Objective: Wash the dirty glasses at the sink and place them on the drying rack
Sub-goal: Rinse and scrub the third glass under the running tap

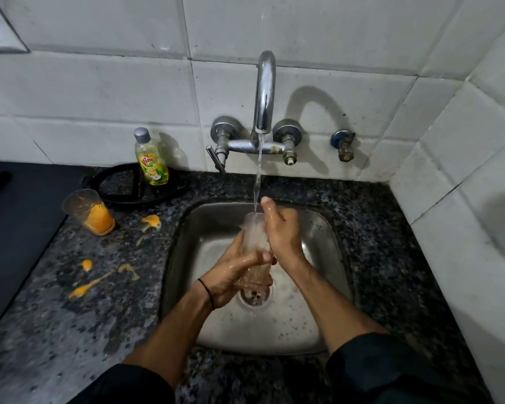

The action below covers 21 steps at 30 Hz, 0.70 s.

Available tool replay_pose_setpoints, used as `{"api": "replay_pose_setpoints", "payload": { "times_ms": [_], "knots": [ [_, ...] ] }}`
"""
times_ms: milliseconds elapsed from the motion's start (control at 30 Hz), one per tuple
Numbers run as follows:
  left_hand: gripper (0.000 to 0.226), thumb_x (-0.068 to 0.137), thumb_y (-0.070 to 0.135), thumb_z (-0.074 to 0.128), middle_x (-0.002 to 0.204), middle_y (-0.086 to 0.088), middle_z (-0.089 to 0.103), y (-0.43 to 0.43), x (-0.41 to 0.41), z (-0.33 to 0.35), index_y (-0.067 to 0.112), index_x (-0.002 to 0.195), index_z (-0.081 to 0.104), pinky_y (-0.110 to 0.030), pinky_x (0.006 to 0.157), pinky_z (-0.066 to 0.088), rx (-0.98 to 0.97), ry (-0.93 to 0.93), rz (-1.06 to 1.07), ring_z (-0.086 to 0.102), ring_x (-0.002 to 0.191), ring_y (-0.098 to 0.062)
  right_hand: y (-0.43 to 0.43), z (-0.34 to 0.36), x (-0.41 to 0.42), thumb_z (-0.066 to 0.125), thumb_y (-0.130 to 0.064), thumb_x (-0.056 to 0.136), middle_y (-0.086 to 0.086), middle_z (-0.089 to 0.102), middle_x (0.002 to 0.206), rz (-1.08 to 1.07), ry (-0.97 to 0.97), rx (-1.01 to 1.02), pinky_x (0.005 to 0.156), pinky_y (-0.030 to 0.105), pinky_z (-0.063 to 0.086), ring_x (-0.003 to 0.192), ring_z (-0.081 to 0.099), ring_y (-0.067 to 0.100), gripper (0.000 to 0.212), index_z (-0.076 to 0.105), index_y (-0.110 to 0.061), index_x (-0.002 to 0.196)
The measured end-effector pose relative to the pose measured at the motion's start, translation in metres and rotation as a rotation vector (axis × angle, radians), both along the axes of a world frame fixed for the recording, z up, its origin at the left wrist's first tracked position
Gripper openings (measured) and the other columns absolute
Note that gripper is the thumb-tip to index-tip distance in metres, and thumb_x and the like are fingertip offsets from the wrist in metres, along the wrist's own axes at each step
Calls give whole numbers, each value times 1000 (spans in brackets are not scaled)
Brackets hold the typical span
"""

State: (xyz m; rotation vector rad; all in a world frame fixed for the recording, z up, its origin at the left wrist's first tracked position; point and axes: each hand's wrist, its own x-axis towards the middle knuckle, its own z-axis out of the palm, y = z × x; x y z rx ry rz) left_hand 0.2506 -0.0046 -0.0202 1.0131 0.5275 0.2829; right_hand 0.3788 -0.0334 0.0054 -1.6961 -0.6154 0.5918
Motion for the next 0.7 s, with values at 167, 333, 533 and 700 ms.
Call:
{"api": "replay_pose_setpoints", "payload": {
  "times_ms": [167, 333, 533, 700],
  "knots": [
    [65, 68, 21, 81, 104, 9, 69, 1, 10, -4, 41, 120, 49, -32, 73, 60, 672, 377, 280, 69, 87, -5, -9, 20, 6, 62, -48, 94, -7, 61, 57, 431, -495, -313, 53, 22, 43, 53, 56, 4, 43, 59, -21, 60],
    [71, 65, 25, 83, 96, 12, 70, -11, 18, -14, 44, 123, 47, -32, 68, 58, 706, 392, 421, 69, 85, -7, 1, 40, 0, 63, -36, 91, -1, 73, 78, 571, -607, -440, 77, 33, 53, 81, 69, 19, 23, 66, -20, 75],
    [36, 65, 13, 83, 90, -6, 75, 15, 4, -11, 7, 99, 71, -34, 81, 56, 311, 42, 134, 69, 87, -19, -10, 61, 17, 65, -27, 89, -8, 73, 82, 898, -641, -325, 76, 32, 56, 80, 68, 6, 10, 74, -27, 86],
    [30, 71, 36, 76, 80, 8, 72, 11, 26, 7, 22, 96, 67, -20, 61, 51, 819, 342, 437, 67, 73, -1, -10, 61, 6, 57, -57, 92, -6, 70, 82, 624, -827, -344, 71, 32, 45, 77, 62, 15, 28, 65, -31, 83]
  ]
}}
